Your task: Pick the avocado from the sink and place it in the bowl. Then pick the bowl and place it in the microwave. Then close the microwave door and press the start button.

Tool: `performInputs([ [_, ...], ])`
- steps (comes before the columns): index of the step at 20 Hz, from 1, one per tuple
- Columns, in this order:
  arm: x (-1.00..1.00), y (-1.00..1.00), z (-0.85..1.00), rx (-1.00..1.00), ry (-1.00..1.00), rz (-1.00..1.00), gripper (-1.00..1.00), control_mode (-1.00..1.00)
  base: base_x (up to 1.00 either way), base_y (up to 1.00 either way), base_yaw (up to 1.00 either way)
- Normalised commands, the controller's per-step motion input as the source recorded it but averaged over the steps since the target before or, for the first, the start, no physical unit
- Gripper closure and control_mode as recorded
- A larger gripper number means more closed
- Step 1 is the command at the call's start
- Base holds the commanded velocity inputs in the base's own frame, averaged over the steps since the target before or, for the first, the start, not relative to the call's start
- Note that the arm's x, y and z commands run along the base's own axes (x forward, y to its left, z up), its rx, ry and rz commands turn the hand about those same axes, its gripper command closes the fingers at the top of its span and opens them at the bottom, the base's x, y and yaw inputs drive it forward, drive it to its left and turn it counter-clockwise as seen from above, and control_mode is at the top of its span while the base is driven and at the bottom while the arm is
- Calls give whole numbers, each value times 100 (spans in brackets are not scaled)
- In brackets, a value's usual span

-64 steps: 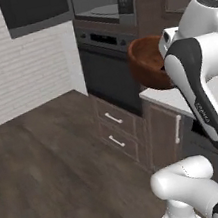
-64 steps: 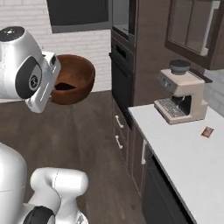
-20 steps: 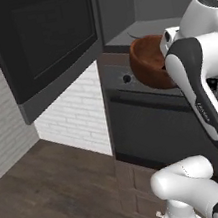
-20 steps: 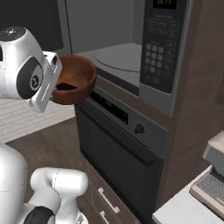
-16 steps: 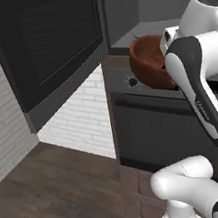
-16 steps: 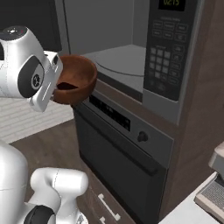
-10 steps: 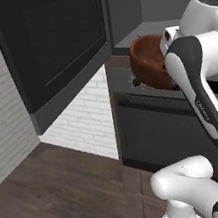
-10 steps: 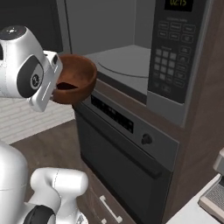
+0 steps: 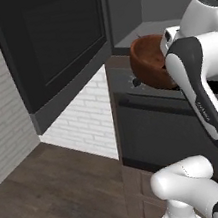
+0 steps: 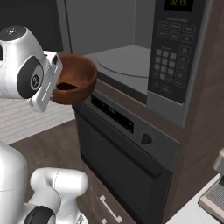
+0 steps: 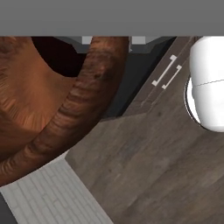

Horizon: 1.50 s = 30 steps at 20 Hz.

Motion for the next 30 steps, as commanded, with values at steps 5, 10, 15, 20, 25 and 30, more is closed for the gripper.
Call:
performInputs([
  [5, 0, 0, 0, 0, 0, 0, 100, 100, -7, 0, 11],
  [10, 0, 0, 0, 0, 0, 0, 100, 100, 0, 0, 16],
  [15, -13, 0, 42, 0, -13, -7, 100, -100, 0, 0, 1],
  [20, 1, -15, 63, -7, -23, -34, 100, -100, 0, 0, 0],
  [25, 58, -42, 25, -6, -5, -29, 100, -100, 0, 0, 0],
  [30, 79, -61, 16, 1, -5, -10, 100, -100, 0, 0, 0],
])
